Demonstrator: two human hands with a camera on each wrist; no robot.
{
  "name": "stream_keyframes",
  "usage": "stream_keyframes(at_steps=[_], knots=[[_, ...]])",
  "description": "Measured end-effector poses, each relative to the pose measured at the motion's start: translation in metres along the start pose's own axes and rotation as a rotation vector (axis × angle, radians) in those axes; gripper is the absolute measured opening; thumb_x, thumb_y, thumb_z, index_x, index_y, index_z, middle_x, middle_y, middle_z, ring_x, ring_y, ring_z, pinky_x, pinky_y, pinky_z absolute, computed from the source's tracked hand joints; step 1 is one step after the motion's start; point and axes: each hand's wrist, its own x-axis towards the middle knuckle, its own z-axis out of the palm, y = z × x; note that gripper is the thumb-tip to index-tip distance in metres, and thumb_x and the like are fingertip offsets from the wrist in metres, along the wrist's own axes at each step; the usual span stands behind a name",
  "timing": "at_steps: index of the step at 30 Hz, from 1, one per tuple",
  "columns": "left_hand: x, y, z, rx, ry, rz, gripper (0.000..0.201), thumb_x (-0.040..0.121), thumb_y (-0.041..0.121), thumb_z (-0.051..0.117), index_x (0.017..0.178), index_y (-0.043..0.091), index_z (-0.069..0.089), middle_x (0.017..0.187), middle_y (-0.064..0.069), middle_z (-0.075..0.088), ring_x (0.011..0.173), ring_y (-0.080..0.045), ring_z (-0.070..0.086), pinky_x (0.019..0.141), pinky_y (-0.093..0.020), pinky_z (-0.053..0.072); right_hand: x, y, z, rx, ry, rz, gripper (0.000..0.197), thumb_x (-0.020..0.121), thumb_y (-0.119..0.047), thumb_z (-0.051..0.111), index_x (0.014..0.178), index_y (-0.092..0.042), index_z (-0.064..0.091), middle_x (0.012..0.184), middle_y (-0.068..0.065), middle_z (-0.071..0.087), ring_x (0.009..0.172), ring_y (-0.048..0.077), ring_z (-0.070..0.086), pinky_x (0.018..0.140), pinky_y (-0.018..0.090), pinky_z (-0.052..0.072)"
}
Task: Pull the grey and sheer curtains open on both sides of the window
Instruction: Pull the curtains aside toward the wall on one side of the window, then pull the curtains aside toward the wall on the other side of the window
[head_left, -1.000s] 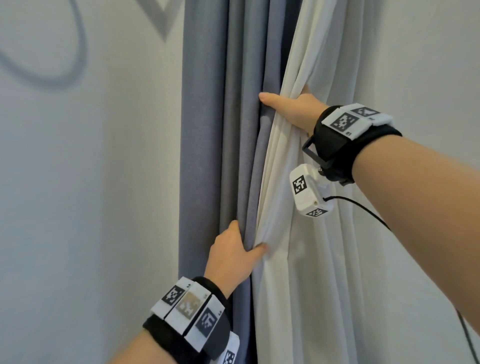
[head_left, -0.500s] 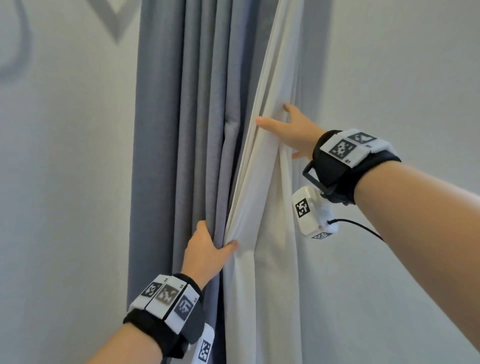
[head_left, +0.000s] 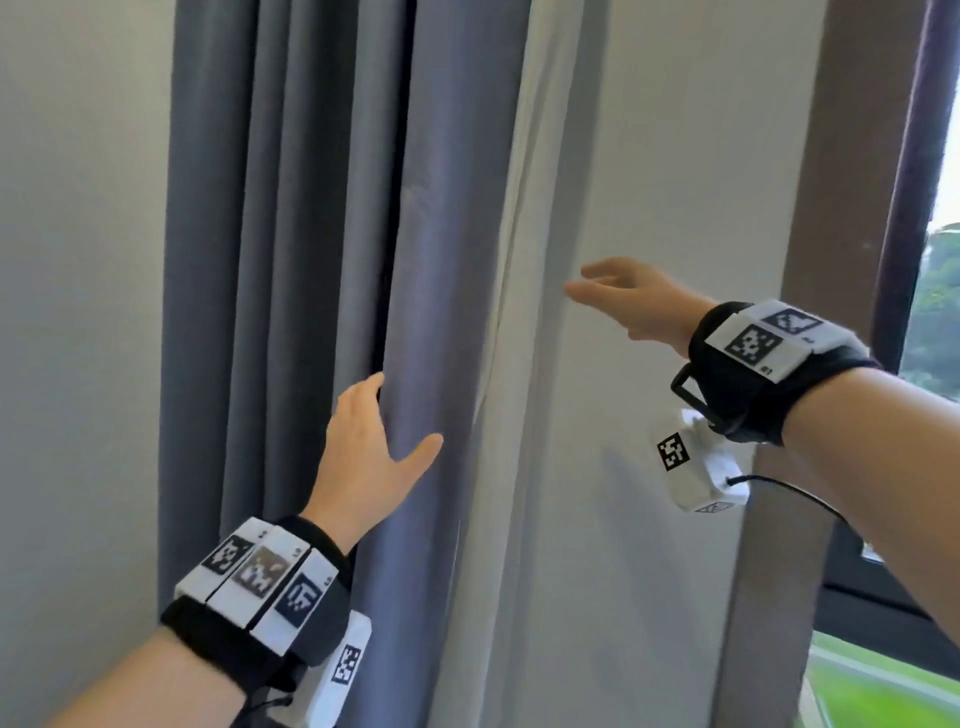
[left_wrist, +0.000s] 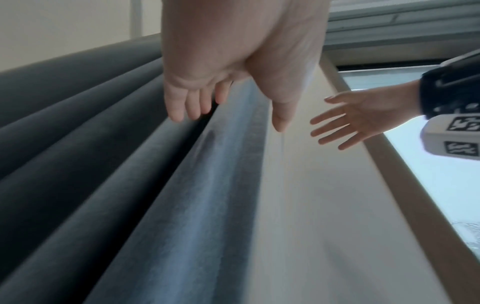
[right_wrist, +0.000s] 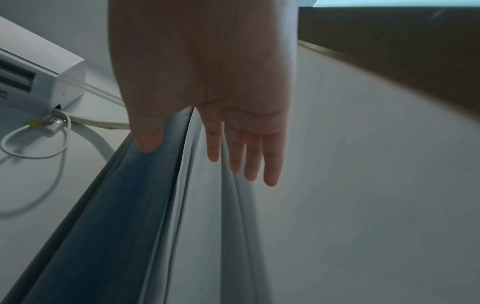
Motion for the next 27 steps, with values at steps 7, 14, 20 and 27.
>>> stream_keyframes(at_steps=[7,14,20,27], knots=[[-0.018,0.080,0.043,-0.155,-0.130,0.174,0.075,0.082,0.040,0.062,0.142,0.015,0.025,0.146,-0.003,0.032,0.135,-0.018,0.032,0.112,-0.034,0.028,-0.050,0.040,-0.073,-0.084,0.040,0.033,0.056,0.082,-0.048,0.059,0.131,-0.027,0.047,0.138,0.003,0.049,0.104,0.013,0.050,0.079,0.022,0.040],[-0.022,0.125,0.123,-0.279,-0.229,0.225,0.069,0.083,0.037,0.061,0.140,0.013,0.029,0.143,-0.006,0.036,0.133,-0.018,0.036,0.106,-0.024,0.025,-0.096,0.080,-0.146,-0.198,0.148,0.119,0.058,0.083,-0.050,0.055,0.134,-0.026,0.043,0.140,0.004,0.047,0.118,0.016,0.049,0.093,0.028,0.041],[-0.026,0.182,0.183,-0.399,-0.397,0.371,0.064,0.084,0.035,0.060,0.137,0.013,0.034,0.139,-0.007,0.041,0.128,-0.019,0.039,0.104,-0.026,0.029,-0.152,0.119,-0.196,-0.253,0.222,0.259,0.055,0.083,-0.048,0.055,0.133,-0.029,0.044,0.141,0.003,0.046,0.115,0.015,0.050,0.090,0.029,0.040],[-0.056,0.264,0.247,-0.623,-0.578,0.557,0.056,0.086,0.034,0.058,0.135,0.015,0.036,0.139,-0.004,0.041,0.126,-0.015,0.040,0.103,-0.028,0.031,-0.231,0.138,-0.253,-0.457,0.321,0.428,0.059,0.083,-0.049,0.052,0.136,-0.027,0.040,0.142,0.007,0.045,0.123,0.019,0.047,0.093,0.028,0.038]])
